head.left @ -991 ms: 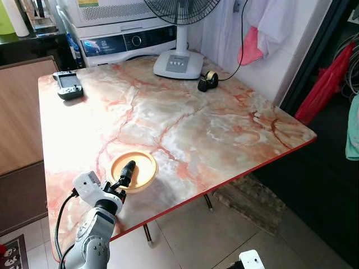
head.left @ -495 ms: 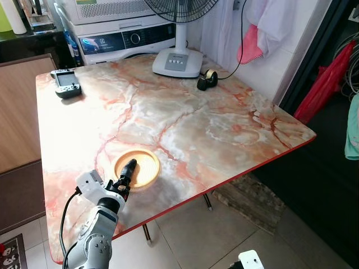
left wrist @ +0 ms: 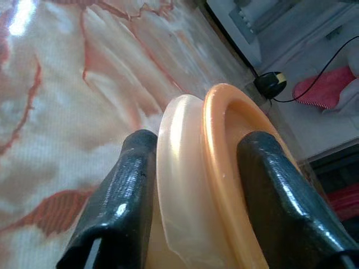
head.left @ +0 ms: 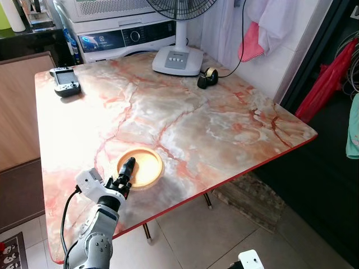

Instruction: Restocking fridge

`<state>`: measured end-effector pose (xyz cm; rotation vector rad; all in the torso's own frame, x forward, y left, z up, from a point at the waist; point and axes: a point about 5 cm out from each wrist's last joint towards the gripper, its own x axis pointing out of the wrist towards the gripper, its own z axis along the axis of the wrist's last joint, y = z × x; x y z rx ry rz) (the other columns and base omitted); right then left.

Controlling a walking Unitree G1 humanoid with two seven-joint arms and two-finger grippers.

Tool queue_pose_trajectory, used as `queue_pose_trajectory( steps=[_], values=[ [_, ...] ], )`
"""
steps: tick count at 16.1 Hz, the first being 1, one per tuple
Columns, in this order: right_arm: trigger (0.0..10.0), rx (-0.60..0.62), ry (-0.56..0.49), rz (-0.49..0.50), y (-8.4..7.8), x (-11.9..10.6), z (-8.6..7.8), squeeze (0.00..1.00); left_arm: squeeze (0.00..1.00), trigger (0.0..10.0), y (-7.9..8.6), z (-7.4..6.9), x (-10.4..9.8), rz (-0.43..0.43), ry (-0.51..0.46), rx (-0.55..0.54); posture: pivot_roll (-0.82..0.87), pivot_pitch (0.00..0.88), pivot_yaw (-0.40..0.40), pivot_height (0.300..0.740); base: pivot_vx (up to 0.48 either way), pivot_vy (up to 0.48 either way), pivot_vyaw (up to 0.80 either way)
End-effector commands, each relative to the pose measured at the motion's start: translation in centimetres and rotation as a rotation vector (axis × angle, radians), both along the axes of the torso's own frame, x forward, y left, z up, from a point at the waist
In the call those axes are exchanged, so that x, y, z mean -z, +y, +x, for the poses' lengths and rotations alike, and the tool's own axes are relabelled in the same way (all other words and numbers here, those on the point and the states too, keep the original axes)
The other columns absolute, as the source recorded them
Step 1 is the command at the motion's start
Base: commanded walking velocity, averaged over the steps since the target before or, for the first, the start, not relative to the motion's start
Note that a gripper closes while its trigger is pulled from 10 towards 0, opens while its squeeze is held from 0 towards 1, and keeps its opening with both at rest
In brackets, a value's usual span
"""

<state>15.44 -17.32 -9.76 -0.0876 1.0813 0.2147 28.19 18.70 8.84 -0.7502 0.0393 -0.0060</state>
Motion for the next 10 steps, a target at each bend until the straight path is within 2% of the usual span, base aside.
queue_pose_trajectory(
  steps=[1,3,5,9,10],
  values=[
    [10.0,-0.01,0.003,-0.008,-0.2,0.0,0.0,0.0,0.0,0.0,0.0,-0.1,0.0,-0.004,0.004,-0.002,0.05,0.053,-0.068,0.74,0.0,0.0,0.0],
    [10.0,-0.01,0.003,-0.007,-0.2,0.0,-0.1,0.0,0.0,0.0,0.5,0.0,-1.2,-0.027,-0.041,-0.047,0.05,0.053,-0.069,0.74,0.0,0.0,0.0],
    [10.0,-0.012,0.004,-0.007,-0.2,0.0,-0.1,0.0,0.0,0.0,0.4,0.2,-2.2,-0.024,-0.079,-0.037,0.06,0.05,-0.069,0.74,0.0,0.0,0.0],
    [10.0,-0.016,0.005,-0.005,-0.1,0.0,-0.1,0.0,0.0,0.0,0.0,0.2,-3.2,-0.006,-0.106,-0.017,0.06,0.039,-0.063,0.74,0.0,0.0,0.0],
    [10.0,-0.016,0.006,-0.004,-0.1,0.1,-0.2,0.0,0.0,0.0,0.1,0.1,-3.8,0.027,-0.116,-0.033,0.06,0.032,-0.062,0.74,0.0,0.0,0.0]
  ],
)
